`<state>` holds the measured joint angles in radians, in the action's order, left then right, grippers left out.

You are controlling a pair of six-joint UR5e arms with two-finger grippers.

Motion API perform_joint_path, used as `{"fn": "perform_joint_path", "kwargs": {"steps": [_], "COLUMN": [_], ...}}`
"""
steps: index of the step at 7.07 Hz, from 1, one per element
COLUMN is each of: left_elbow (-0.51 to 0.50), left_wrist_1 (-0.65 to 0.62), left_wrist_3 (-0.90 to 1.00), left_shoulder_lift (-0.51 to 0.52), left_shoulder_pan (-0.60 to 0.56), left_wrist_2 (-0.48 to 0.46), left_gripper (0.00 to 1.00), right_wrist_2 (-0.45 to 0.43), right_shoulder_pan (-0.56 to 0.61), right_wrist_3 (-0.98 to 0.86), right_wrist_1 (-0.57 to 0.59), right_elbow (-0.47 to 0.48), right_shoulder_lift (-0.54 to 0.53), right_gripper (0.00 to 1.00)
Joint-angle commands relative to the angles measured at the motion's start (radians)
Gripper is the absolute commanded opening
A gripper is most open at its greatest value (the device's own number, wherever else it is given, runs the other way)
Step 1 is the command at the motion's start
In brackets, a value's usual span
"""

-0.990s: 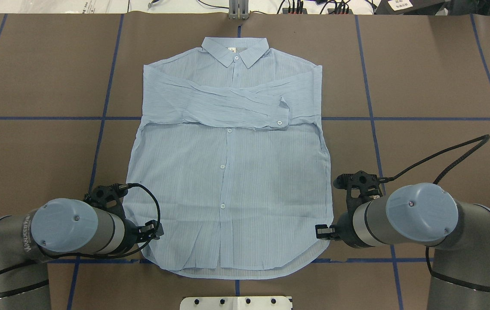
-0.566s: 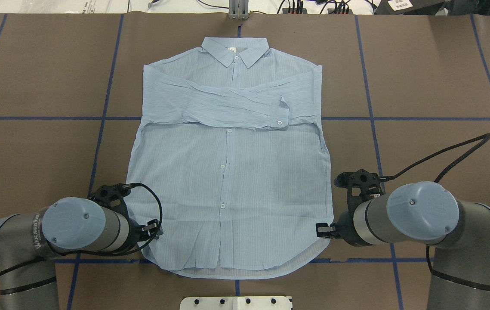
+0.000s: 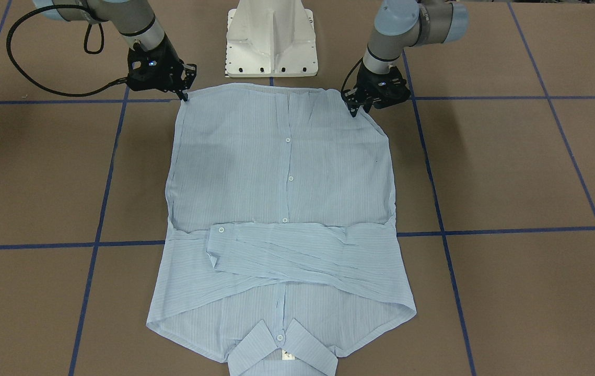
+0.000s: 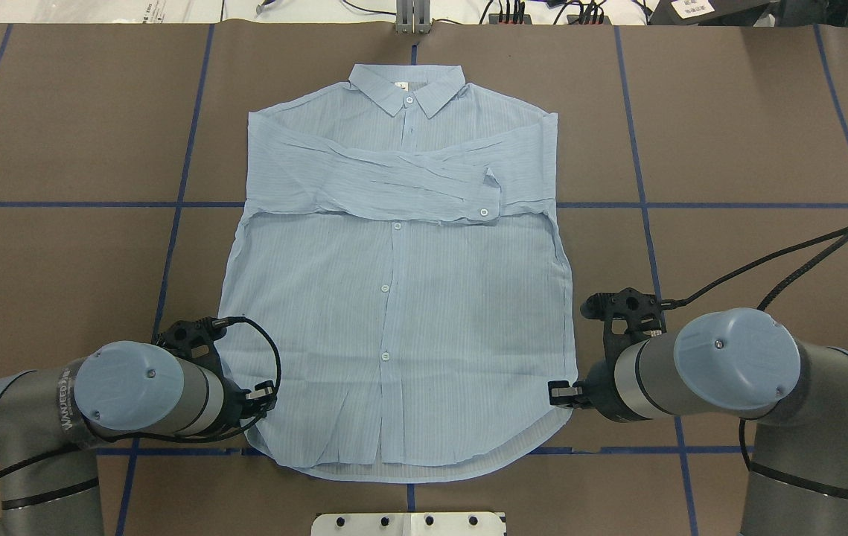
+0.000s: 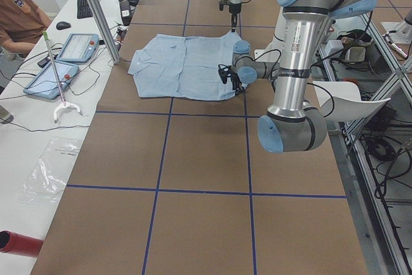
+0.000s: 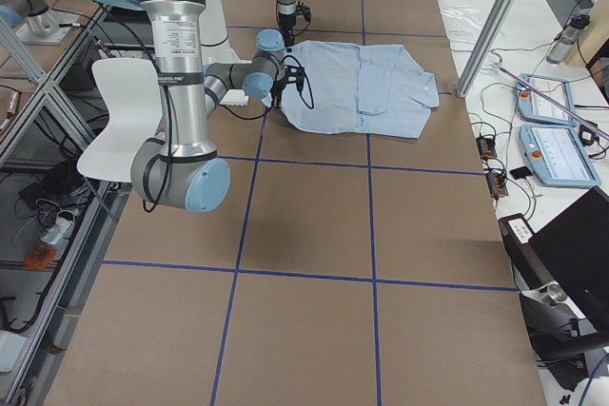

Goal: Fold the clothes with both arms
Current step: 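Grasp the hem corners nearest the robot with both grippers, then lift the hem corners with both grippers and pull them outward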

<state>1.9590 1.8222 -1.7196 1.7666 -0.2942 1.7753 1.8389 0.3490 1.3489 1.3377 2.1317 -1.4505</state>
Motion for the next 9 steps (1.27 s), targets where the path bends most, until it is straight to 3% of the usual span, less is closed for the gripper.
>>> {"fn": "perform_joint_path", "kwargs": {"steps": [1, 2, 6, 9], "left_elbow": [0.003, 0.009, 0.058, 0.06], "left_wrist_1": [0.0, 0.0, -0.003, -0.032], "left_wrist_3": [0.0, 0.0, 0.006, 0.05], "left_shoulder_lift": [0.007, 0.007, -0.006, -0.004], "left_shoulder_pan": [0.001, 0.001, -0.034, -0.075], "left_wrist_2": [-0.001, -0.001, 0.003, 0.01], "left_gripper": [0.19, 0.0, 0.0, 0.0], "right_wrist_2": [0.002, 0.003, 0.016, 0.152], "right_shoulder_pan": [0.004, 0.004, 0.033, 0.149], "right_wrist_3": [-0.001, -0.001, -0.008, -0.022], "right_wrist_1": [0.0, 0.0, 0.0, -0.002], "right_elbow": [0.001, 0.001, 0.001, 0.011], "right_shoulder_lift": [-0.001, -0.001, 0.001, 0.001], "right_gripper": [0.0, 0.0, 0.0, 0.0]}}
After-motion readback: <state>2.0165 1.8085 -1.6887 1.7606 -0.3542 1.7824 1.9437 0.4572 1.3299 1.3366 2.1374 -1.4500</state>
